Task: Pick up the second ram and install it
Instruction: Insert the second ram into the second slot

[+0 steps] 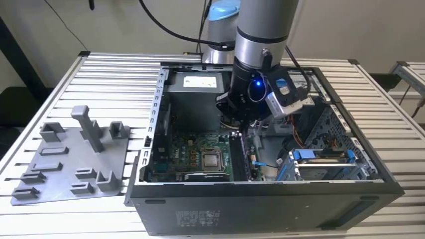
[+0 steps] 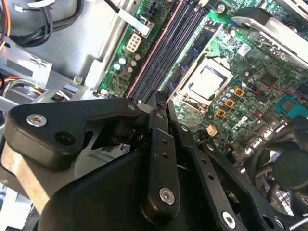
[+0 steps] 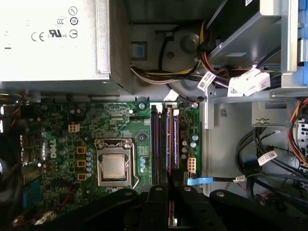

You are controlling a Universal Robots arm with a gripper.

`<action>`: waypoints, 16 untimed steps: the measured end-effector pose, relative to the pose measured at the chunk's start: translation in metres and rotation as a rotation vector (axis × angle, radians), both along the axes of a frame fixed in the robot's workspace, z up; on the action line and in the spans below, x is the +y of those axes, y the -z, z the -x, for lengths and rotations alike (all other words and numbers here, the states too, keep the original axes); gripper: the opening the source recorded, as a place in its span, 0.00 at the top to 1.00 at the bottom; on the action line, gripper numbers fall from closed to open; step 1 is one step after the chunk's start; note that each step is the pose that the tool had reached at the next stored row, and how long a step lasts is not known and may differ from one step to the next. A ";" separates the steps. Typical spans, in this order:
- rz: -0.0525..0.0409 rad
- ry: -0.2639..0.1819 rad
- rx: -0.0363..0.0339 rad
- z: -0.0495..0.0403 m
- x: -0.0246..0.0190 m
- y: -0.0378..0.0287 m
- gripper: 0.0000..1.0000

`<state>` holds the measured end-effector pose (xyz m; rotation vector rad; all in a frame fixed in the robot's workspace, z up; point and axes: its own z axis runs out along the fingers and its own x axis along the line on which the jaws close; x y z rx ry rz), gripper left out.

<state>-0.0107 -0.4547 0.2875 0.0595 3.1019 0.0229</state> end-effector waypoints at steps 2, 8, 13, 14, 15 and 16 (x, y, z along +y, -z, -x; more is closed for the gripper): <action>0.0000 0.000 0.0002 0.0000 0.0000 0.0036 0.86; -0.0001 0.000 0.0023 0.0004 0.0000 0.0135 0.86; -0.0002 0.004 0.0109 0.0007 0.0000 0.0181 0.86; -0.0001 0.005 0.0119 0.0007 0.0000 0.0191 0.86; -0.0001 0.005 0.0129 0.0007 0.0000 0.0204 0.86; -0.0001 0.006 0.0138 0.0007 0.0000 0.0215 0.86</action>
